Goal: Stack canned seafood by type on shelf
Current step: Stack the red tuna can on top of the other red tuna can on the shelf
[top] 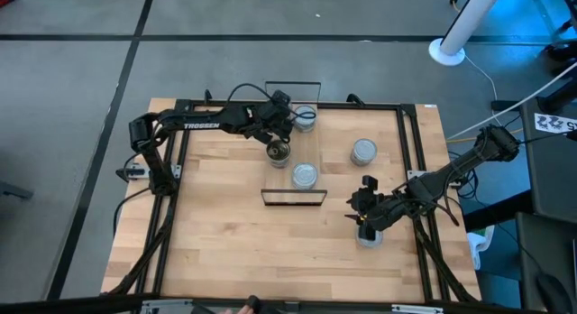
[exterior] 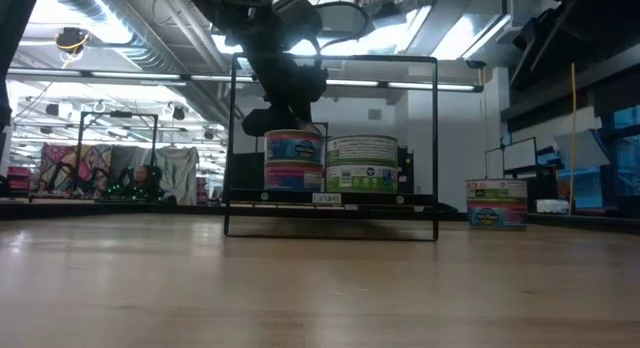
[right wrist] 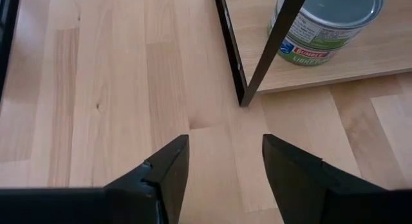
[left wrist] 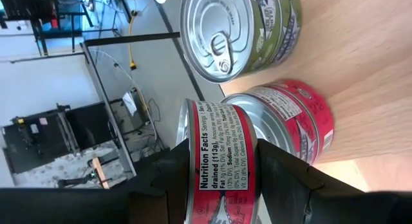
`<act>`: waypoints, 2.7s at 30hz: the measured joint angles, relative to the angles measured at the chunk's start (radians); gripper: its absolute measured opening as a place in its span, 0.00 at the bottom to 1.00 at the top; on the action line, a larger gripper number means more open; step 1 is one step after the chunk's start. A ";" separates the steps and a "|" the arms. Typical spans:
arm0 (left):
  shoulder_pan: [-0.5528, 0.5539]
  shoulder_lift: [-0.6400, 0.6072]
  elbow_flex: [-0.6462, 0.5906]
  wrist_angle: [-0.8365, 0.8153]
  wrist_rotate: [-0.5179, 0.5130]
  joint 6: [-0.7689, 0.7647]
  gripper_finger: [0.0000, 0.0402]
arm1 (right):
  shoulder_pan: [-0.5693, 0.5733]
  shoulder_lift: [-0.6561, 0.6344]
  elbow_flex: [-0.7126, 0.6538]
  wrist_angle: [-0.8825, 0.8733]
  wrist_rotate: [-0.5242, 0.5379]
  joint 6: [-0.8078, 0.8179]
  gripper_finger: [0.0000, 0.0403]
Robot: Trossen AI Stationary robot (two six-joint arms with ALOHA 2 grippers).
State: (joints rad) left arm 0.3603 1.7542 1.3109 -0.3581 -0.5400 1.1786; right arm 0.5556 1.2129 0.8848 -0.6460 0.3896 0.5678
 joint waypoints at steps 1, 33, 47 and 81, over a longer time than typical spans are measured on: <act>0.000 0.000 0.000 -0.001 0.000 0.007 0.39 | 0.000 0.000 0.000 0.000 0.003 0.000 0.49; 0.042 -0.003 0.000 -0.103 0.042 0.046 0.39 | 0.000 0.000 0.000 0.000 0.022 0.000 0.49; 0.035 -0.002 0.001 -0.101 0.041 0.054 0.39 | 0.000 0.000 0.000 0.000 0.022 0.000 0.49; 0.035 -0.001 0.002 -0.045 0.033 0.032 0.55 | 0.000 0.000 0.000 0.000 0.022 0.000 0.49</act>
State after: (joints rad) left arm 0.3954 1.7531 1.3132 -0.4033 -0.5072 1.2110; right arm 0.5558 1.2131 0.8848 -0.6457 0.4114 0.5674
